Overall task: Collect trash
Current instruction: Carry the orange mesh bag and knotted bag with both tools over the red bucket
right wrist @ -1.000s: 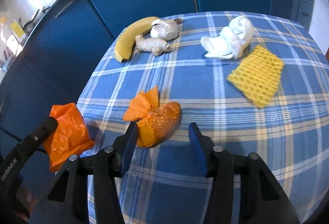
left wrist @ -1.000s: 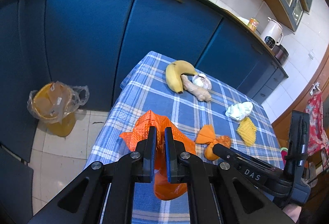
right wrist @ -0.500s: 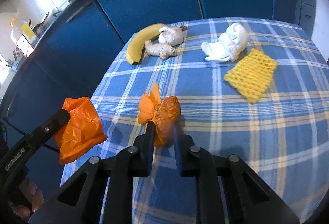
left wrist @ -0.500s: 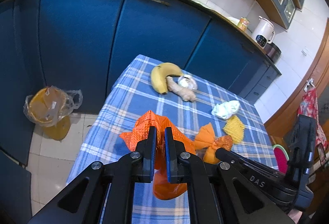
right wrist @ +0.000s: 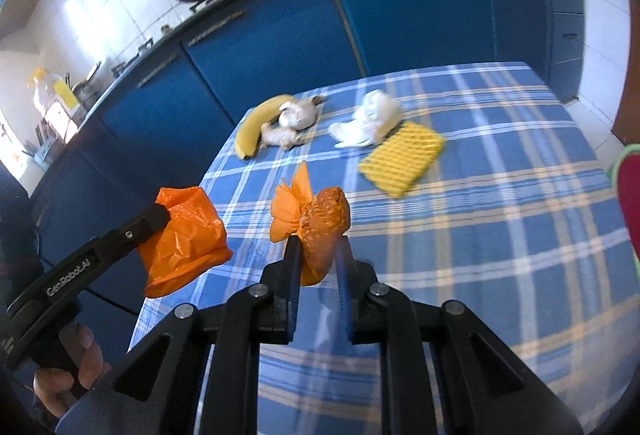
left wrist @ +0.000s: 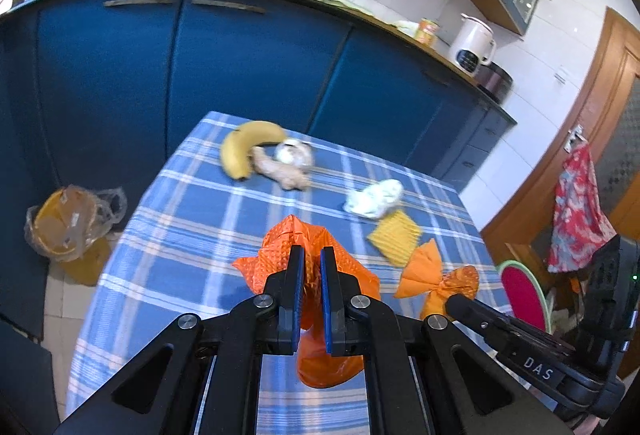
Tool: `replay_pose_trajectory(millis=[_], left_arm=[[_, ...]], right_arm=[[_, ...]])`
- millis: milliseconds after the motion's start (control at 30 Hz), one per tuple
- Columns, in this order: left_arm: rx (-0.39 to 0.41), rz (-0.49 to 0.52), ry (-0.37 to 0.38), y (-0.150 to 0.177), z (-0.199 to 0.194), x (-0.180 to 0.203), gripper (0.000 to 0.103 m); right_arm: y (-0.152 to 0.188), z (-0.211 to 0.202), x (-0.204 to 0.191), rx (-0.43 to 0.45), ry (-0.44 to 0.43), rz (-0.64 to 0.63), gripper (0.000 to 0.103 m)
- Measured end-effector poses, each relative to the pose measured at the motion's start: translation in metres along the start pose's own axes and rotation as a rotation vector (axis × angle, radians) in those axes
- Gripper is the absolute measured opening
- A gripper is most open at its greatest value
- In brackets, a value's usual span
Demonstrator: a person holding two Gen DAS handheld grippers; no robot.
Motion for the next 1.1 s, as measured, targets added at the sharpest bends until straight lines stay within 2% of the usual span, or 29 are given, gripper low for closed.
replay_pose_trajectory(millis=[333, 667, 1100], left_arm=[[-0.038, 0.096, 0.096, 0.009, 0.014, 0.082, 0.008], [-0.075, 0.21, 0.2, 0.018, 0.029, 0.167, 0.008], [-0.151, 0.345, 0.298, 0.037, 0.066, 0.274, 0.008]], right_arm=[[0.003, -0.059, 0.06, 0.096, 0.045, 0.099, 0.019], [0.008, -0.122, 0.136, 0.201, 0.136, 0.222, 0.019], [0.02, -0.166, 0.227, 0.26, 0.232, 0.368, 0.019]])
Point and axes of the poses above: each gripper's, at about its wrist camera, not at the fingertips, and z roughly the way its jaws point, x to its right, y to its underside, the point moved 9 cm from there along z, roughly the way its jaws point, and after that the axes turned 3 degrees about -x, right-handed, at the moved point
